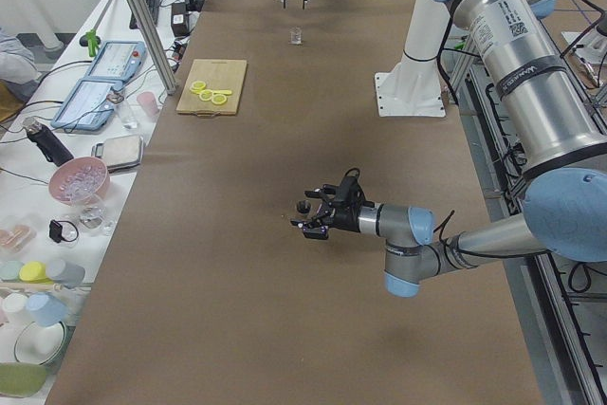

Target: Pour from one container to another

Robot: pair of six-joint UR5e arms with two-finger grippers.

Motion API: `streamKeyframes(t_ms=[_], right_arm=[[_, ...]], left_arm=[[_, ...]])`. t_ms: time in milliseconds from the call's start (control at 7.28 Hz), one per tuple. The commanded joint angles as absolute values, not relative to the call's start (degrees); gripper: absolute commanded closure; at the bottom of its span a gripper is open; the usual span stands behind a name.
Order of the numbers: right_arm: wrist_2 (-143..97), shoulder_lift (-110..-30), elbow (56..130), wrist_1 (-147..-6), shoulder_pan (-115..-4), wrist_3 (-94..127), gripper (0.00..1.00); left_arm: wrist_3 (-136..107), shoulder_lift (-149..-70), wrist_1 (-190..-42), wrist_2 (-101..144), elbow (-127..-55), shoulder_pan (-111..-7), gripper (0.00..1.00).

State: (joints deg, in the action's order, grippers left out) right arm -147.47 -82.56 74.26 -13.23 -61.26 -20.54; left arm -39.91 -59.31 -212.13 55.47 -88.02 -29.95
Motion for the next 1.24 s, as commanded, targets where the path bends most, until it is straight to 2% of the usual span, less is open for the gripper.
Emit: streamKeyframes(t_ms=[0,687,824,1099], right_arm=[[-147.4,-80.3,72.0,-13.2,-58.4,-21.9,0.0],[-147.0,-76.0,67.7,-13.1,-56.0,-23.7,0.01],[-147.1,-74.5,66.5,-13.0,-55.9,-23.6,0.01],[-147.0,-73.4,65.9,-13.1,-55.1,-23.6,0.01]], left_arm=[[-41.7,-59.0,-211.8,46.6,-87.3,-22.6,0.01],[-43.8,-60.7,-211.6,-2.3,-84.7,19.1,0.01],[-53.5,-60.6,-207.7,-4.1,-82.1,21.2,0.02],[-75.0,-60.5,-185.4,-3.8,-82.2,20.7,0.02]])
